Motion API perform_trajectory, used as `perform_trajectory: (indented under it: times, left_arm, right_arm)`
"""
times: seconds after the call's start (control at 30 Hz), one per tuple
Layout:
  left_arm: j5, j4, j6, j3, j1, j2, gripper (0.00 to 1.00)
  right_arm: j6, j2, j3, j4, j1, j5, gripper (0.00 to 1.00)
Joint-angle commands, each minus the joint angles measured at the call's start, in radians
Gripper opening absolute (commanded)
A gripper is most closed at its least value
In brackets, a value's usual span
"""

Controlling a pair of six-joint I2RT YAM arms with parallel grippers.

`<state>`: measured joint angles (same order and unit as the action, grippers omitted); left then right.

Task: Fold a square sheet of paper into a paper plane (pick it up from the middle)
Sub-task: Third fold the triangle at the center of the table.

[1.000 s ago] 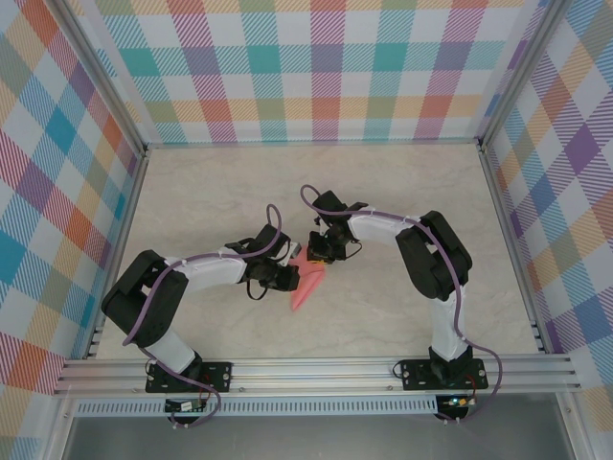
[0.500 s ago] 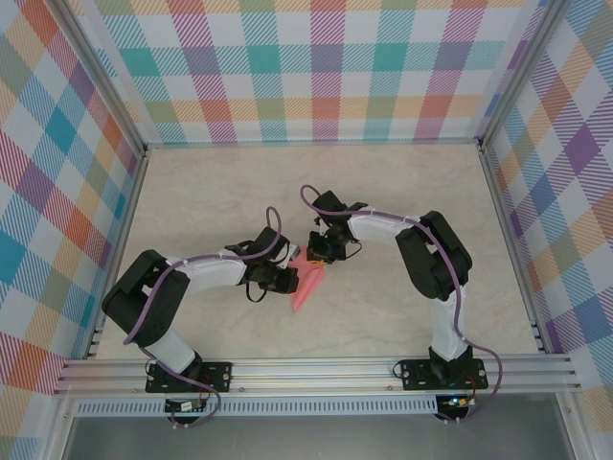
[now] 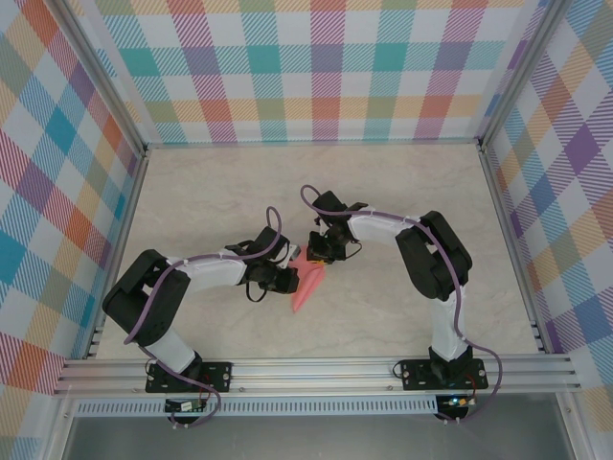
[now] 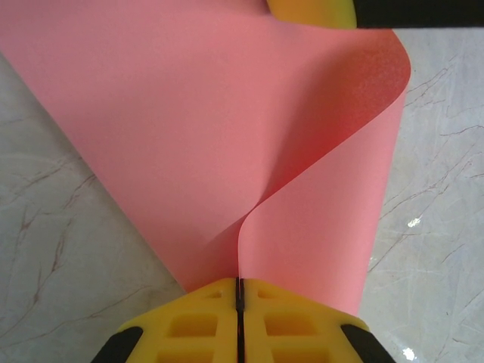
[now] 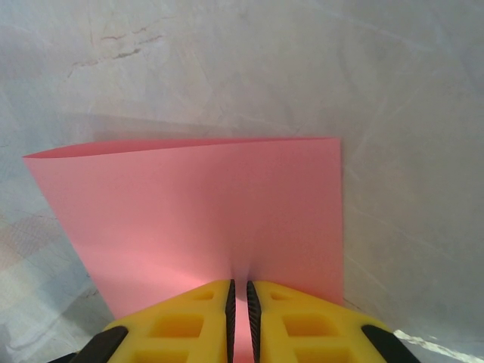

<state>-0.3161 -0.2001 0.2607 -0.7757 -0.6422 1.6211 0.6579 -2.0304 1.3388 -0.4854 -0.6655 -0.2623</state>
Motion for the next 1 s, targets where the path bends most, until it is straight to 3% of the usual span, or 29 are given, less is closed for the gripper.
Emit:
perform_trajectory:
  times: [0.0, 0.37, 0.97]
  left_arm:
    - [-0.013, 0.015, -0.028, -0.010, 0.013, -0.005, 0.08]
    - [-0.016, 0.010, -0.027, 0.001, 0.014, -0.056, 0.07]
    - [-0.009, 0.028, -0.019, 0.023, 0.013, 0.014, 0.07]
  right_arm:
    - [0.009, -0.029, -0.036, -0.042, -0.011, 0.017, 0.16]
    - [0.012, -0.031, -0.038, -0.047, -0.011, 0.030, 0.16]
    - [0.017, -0.023, -0.047, -0.047, -0.011, 0.035, 0.16]
